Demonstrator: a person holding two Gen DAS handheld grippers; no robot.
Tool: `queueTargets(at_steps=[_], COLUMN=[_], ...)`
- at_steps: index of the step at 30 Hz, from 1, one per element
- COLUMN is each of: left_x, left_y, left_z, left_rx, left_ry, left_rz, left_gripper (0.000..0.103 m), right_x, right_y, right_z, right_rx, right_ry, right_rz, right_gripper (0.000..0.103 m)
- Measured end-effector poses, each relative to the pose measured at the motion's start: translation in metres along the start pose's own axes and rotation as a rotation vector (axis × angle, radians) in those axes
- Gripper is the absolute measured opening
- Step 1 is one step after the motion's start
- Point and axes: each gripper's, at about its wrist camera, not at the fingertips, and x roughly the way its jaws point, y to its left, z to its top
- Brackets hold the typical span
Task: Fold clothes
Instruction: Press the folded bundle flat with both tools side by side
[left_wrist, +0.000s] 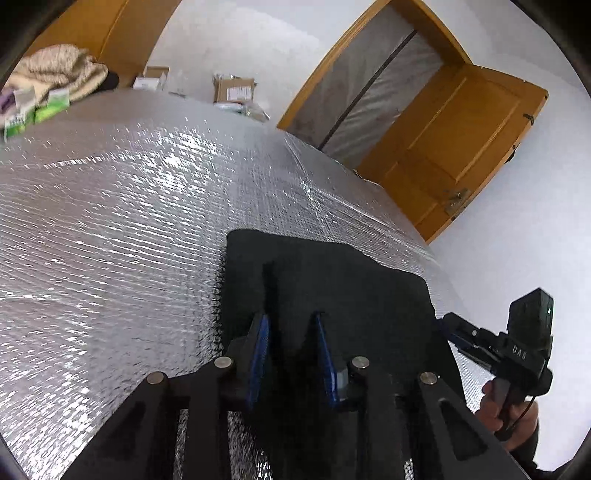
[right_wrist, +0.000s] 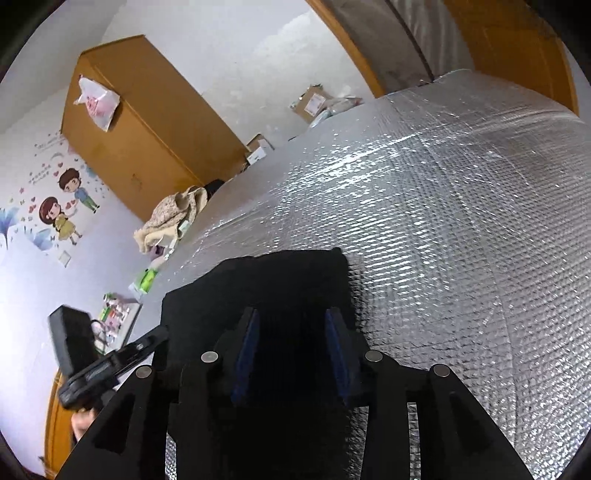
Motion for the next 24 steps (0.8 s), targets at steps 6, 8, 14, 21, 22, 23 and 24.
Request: queueTargets(at_steps=[6, 8, 14, 21, 22, 23, 24], left_x=[0.002, 0.004, 0.003, 0.004, 0.004, 0.004, 0.005], left_y=[-0.011, -0.009, 0.009, 0.012, 0.012, 0.013, 0.012], left_z=[-0.005, -0.006, -0.004, -0.003, -0.003, -0.003, -0.003], left_rx=[0.079, 0.067, -0.027, -0.032, -0.034, -0.034, -0.030], left_ry=[-0.039, -0.038, -0.039, -0.038, -0.038, -0.038, -0.038], left_rz=[0.095, 0.112, 0.083, 0.103, 0.101, 0.101, 0.103], left_gripper=[0.011, 0.011, 0.010, 0.010, 0.010, 0.010, 0.010], right_x=[-0.002, 0.000, 0.006, 0.023, 0.027, 0.032, 0.038], right_y=[-0.008, -0.009, -0.013, -0.020, -0.018, -0.016, -0.016], right_z=[-0.002, -0.001, 0.004, 0.024, 0.027, 0.030, 0.032], right_rx=[0.016, 0.020, 0.055, 0.123, 0.111, 0.099, 0.092], right_ry=[-0.006, -0.005, -0.005, 0.005, 0.007, 0.011, 0.020], right_rz=[-0.014, -0.012, 0.006, 0.059, 0.043, 0.016, -0.008], right_gripper=[0.039, 0.039, 0.039, 0.039, 0.038, 0.027, 0.011])
